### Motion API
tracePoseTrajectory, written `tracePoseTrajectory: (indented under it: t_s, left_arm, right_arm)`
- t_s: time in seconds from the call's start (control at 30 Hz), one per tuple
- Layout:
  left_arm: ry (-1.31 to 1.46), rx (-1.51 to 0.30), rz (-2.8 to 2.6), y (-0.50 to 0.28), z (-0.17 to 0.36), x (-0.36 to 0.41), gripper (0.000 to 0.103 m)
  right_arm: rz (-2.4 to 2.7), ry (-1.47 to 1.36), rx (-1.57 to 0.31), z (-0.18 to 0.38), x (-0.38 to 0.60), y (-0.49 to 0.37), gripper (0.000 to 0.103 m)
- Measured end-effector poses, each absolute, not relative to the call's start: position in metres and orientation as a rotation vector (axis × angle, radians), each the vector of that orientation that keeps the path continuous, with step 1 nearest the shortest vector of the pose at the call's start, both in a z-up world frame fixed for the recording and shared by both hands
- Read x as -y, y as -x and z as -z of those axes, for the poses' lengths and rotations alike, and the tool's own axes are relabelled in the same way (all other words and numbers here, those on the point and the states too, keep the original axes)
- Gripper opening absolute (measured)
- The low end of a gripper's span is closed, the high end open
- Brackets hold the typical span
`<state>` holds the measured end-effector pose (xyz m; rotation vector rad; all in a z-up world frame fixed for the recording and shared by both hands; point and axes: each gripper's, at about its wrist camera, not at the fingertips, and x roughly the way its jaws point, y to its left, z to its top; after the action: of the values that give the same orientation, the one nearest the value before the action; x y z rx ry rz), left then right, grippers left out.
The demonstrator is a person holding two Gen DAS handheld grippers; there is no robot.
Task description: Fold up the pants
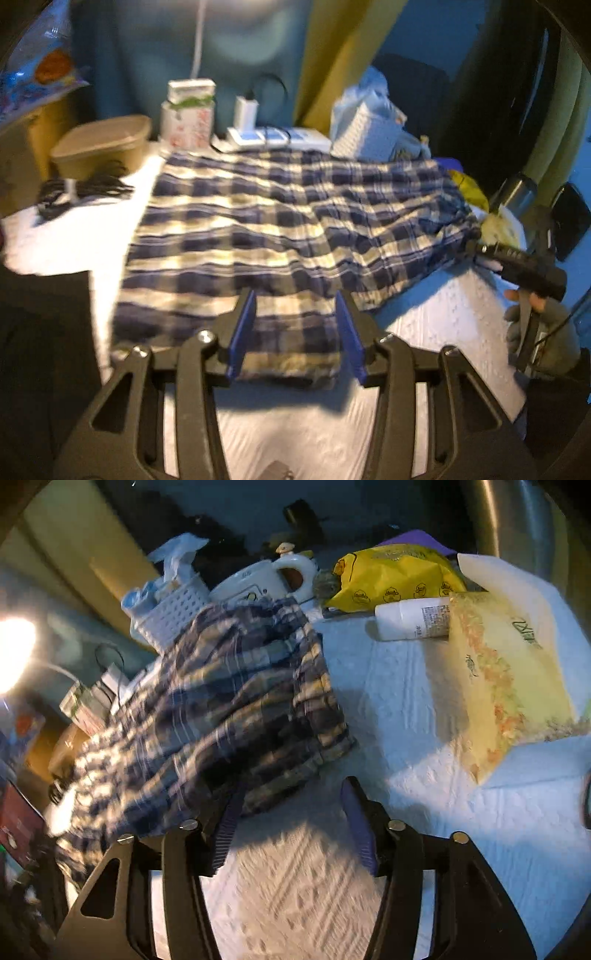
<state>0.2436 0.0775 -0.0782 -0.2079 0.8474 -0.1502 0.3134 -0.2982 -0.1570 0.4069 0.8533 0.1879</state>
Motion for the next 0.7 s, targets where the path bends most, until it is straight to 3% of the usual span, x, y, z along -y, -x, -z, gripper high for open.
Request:
tracePoseTrajectory:
  t_s: [0.13,0.2,0.23,0.27,0.4,0.7]
  left_arm:
    - [0.161,-0.940,0.110,-0.263,0.103,-0.073,0.046]
    - [0.154,-0.990,0.084,-0.265,0.118,-0.075,0.046]
    - [0.143,-0.966,0.085,-0.262,0.118,-0.077,0.046]
    - [0.110,-0.967,0.058,-0.259,0.118,-0.077,0.046]
    - [0.087,-0.971,0.036,-0.254,0.118,-0.081,0.046]
    - [0.118,-1.031,0.038,-0.232,0.115,-0.100,0.046]
  right_arm:
    - [-0.192,-0.437,-0.812,0.159,0.299,-0.332,0.069]
    - [-0.200,-0.467,-0.802,0.160,0.302,-0.338,0.063]
    - [-0.205,-0.456,-0.818,0.162,0.300,-0.340,0.020]
    - [-0.215,-0.429,-0.838,0.164,0.298,-0.341,0.005]
    - [-0.167,-0.096,-0.770,0.145,0.275,-0.318,0.005]
    - [-0.121,-0.045,-0.806,0.136,0.289,-0.290,0.005]
